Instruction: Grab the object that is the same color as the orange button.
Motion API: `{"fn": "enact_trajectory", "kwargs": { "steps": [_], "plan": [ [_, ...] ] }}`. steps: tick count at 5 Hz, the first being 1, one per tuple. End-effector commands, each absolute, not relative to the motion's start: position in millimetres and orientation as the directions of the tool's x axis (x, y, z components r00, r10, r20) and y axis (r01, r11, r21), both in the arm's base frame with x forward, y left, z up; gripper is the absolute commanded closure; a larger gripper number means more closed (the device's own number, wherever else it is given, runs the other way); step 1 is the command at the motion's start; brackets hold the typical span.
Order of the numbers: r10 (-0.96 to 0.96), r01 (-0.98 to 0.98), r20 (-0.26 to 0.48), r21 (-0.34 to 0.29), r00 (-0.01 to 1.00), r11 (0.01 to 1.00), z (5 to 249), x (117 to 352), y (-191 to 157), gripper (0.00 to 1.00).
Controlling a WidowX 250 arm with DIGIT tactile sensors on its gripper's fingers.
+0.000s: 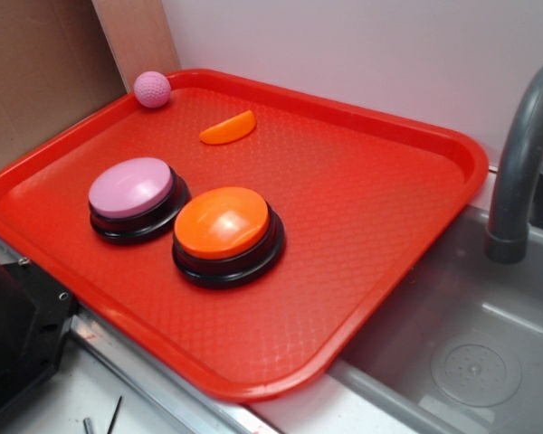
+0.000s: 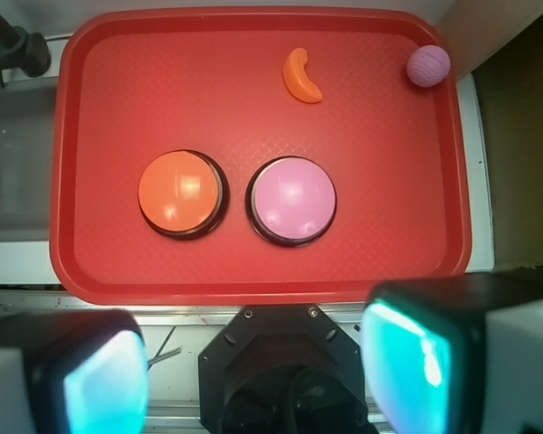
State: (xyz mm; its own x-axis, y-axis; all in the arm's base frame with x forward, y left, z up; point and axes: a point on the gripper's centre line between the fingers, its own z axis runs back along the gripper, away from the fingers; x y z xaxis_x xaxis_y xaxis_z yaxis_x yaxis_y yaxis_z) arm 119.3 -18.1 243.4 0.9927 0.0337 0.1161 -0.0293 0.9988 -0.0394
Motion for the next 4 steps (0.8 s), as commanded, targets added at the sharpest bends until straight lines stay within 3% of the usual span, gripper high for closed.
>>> {"fn": "enact_trajectory", "kwargs": {
  "steps": [1, 2, 3, 4],
  "plan": [
    [0.034, -0.029, 0.116, -0.039, 0.993, 0.999, 243, 119, -18, 0.0],
    [-0.071, 0.079, 0.146, -0.049, 0.987, 0.996, 237, 134, -16, 0.0],
    [-0.107, 0.112, 0.182, -0.019, 0.977, 0.993, 232, 149, -11, 0.0],
    [-0.252, 0.247, 0.183, 0.048, 0.95, 0.968, 214, 187, 0, 0.0]
  ]
}}
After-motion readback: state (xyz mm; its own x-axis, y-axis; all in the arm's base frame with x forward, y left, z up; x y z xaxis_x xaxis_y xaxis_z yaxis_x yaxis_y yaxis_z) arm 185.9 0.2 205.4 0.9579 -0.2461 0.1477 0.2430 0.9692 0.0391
